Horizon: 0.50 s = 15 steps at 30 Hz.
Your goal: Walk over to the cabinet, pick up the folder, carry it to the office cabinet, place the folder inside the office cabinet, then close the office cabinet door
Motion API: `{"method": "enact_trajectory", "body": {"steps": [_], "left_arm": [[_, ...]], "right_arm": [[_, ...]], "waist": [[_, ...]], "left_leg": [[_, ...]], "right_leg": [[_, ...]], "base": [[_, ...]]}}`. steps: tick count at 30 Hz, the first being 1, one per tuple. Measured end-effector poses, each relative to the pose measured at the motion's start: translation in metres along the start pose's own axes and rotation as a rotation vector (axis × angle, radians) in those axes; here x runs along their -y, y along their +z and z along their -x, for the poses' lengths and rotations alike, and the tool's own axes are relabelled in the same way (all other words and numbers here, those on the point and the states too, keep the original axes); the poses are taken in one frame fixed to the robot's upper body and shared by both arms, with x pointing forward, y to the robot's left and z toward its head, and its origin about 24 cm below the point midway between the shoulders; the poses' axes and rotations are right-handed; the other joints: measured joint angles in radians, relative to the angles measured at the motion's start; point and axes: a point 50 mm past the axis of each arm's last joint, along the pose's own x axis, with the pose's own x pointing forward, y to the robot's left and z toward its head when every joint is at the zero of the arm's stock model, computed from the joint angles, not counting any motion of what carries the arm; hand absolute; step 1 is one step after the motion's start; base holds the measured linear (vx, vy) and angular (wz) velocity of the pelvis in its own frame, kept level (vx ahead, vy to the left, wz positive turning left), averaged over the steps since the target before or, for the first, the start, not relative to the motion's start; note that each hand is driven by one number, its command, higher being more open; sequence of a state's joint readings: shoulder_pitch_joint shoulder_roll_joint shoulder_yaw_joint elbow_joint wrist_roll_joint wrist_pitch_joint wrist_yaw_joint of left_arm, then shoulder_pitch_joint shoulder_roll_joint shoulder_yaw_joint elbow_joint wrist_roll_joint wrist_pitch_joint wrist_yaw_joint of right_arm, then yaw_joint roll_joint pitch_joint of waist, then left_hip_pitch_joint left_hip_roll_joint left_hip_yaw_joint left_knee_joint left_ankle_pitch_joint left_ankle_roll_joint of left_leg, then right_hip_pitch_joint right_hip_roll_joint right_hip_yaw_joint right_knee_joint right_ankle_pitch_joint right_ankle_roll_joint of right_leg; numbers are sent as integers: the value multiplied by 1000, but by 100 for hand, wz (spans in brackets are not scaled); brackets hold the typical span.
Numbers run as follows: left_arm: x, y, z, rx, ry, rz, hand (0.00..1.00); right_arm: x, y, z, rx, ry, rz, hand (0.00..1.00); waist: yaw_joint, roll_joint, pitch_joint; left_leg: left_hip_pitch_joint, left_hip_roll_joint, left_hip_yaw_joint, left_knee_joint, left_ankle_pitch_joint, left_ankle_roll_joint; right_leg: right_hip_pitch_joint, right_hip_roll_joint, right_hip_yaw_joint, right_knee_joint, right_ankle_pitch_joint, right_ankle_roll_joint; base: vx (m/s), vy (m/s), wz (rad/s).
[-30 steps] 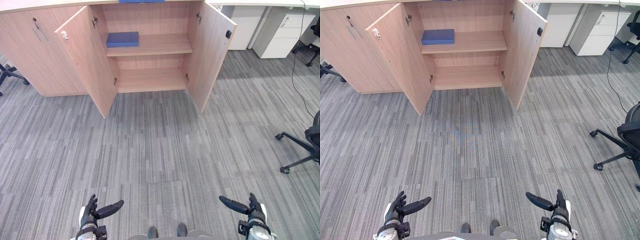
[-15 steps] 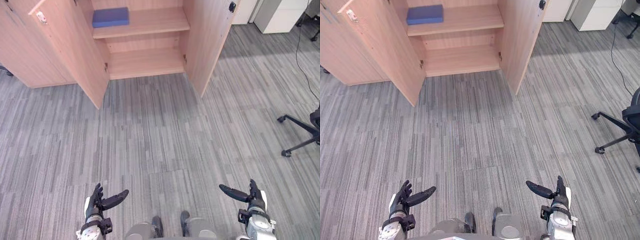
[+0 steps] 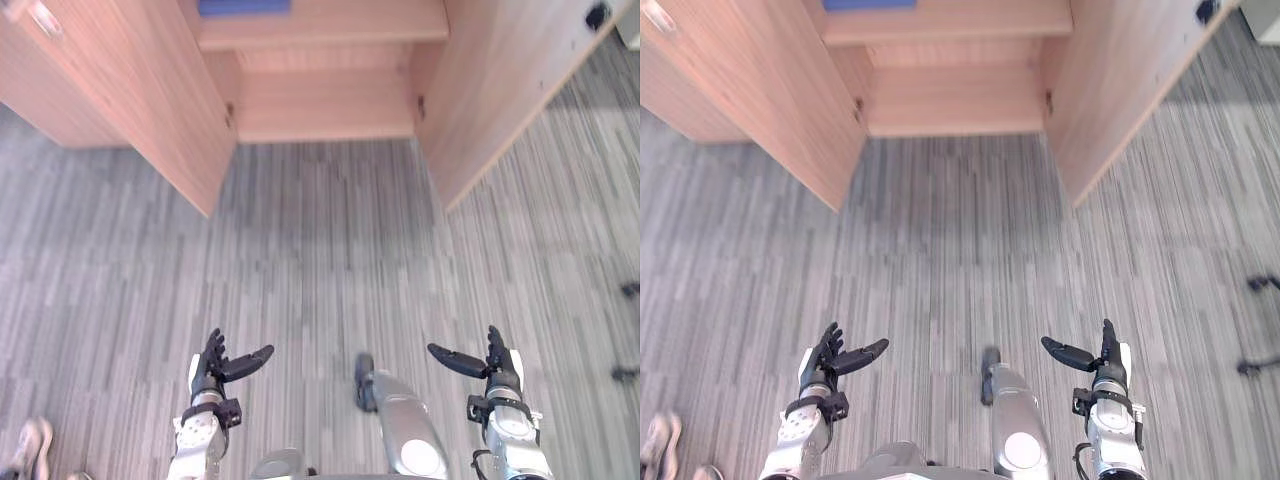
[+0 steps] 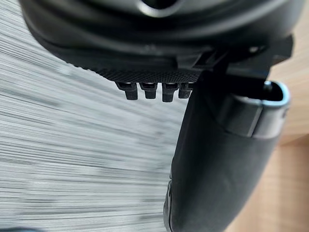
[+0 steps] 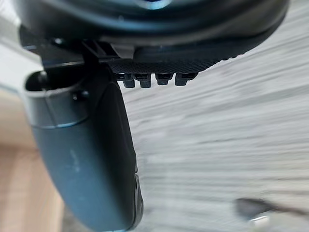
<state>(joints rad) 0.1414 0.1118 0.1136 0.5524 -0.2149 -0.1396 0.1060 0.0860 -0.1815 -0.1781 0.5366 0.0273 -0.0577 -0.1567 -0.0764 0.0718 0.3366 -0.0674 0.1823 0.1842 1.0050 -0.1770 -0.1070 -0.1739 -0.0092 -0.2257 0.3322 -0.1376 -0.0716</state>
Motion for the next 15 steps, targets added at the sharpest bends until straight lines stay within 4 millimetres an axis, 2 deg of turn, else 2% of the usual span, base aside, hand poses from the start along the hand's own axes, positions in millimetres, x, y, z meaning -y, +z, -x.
{"method": "enact_trajectory", "body": {"steps": [1,2,3,4,5,6,7,8,9,10,11,12,13,14,15], "left_arm": [[0,1,0,2,0,0,100],[1,2,-1,6,-5,0,100],[1,1,-1,5,-6,0,100],[0,0,0,-2,-5,-1,100],[0,-2,1,-7,-5,-3,100],[-2,-6,3,-23,-1,-6,100],[-3,-8,4,-33,1,-8,100],[-6,-13,7,-53,10,-14,100],[-10,-19,8,-80,24,-25,100],[-12,-21,8,-90,33,-26,100],[-11,-18,6,-81,35,-16,100],[-8,-17,6,-79,28,-12,100],[-7,-18,6,-83,27,-16,100],[-8,-21,8,-93,29,-19,100],[-11,-21,8,-93,32,-28,100]], "right_arm": [[-4,2,0,12,10,-6,100],[-10,8,1,38,26,-17,100],[-13,11,1,49,33,-23,100],[-17,16,-1,65,45,-32,100],[-19,20,-3,75,49,-36,100],[-20,22,-6,75,47,-39,100],[-19,21,-7,72,45,-38,100],[-19,18,-9,54,40,-35,100],[-18,8,-9,10,36,-28,100],[-19,3,-7,-12,39,-26,100],[-20,-2,-5,-29,40,-28,100],[-18,-6,-4,-41,37,-24,100],[-18,-8,-2,-48,39,-21,100],[-20,-11,-1,-58,44,-16,100],[-23,-14,0,-71,54,-10,100]], "waist": [[15,-6,4],[39,-18,11],[46,-26,14],[64,-37,20],[75,-44,23],[89,-53,28],[94,-53,27],[106,-46,22],[119,-63,8],[120,-81,-7],[102,-107,-22],[98,-110,-24],[98,-111,-24],[93,-114,-23],[74,-113,-21]], "left_leg": [[-54,20,22,56,-19,15],[-153,41,67,72,-49,60],[-196,42,86,40,-61,79],[-263,27,106,-86,-71,90],[-304,0,90,-218,-67,87],[-328,-49,37,-469,-24,66],[-330,-63,8,-600,17,52],[-338,-66,-32,-751,106,23],[-330,-84,-40,-726,218,53],[-332,-104,-42,-714,236,102],[-345,-138,-28,-662,191,136],[-332,-148,-5,-596,116,148],[-308,-152,8,-578,83,155],[-225,-169,24,-593,36,165],[-125,-184,26,-637,3,172]], "right_leg": [[37,7,7,-29,-4,-3],[108,10,19,-94,-6,-1],[138,10,28,-125,-6,-1],[191,7,55,-176,-10,3],[226,-1,72,-203,-26,8],[266,-14,101,-229,-44,26],[286,-17,116,-245,-54,39],[329,-15,149,-267,-78,59],[366,-41,176,-268,-106,89],[368,-64,184,-261,-118,99],[350,-110,195,-211,-121,102],[329,-132,226,-99,-122,109],[311,-138,241,-15,-117,118],[239,-163,256,227,-65,206],[137,-180,258,511,-22,253]], "base": [[610,-116,-23],[389,-49,-19],[489,-35,-31],[487,11,-41],[608,59,-63],[525,89,-60],[556,168,-78],[586,247,-85],[637,274,-75],[693,279,-29],[735,269,-3],[718,271,-9],[699,270,-39],[660,241,-37],[626,207,-28]]}}
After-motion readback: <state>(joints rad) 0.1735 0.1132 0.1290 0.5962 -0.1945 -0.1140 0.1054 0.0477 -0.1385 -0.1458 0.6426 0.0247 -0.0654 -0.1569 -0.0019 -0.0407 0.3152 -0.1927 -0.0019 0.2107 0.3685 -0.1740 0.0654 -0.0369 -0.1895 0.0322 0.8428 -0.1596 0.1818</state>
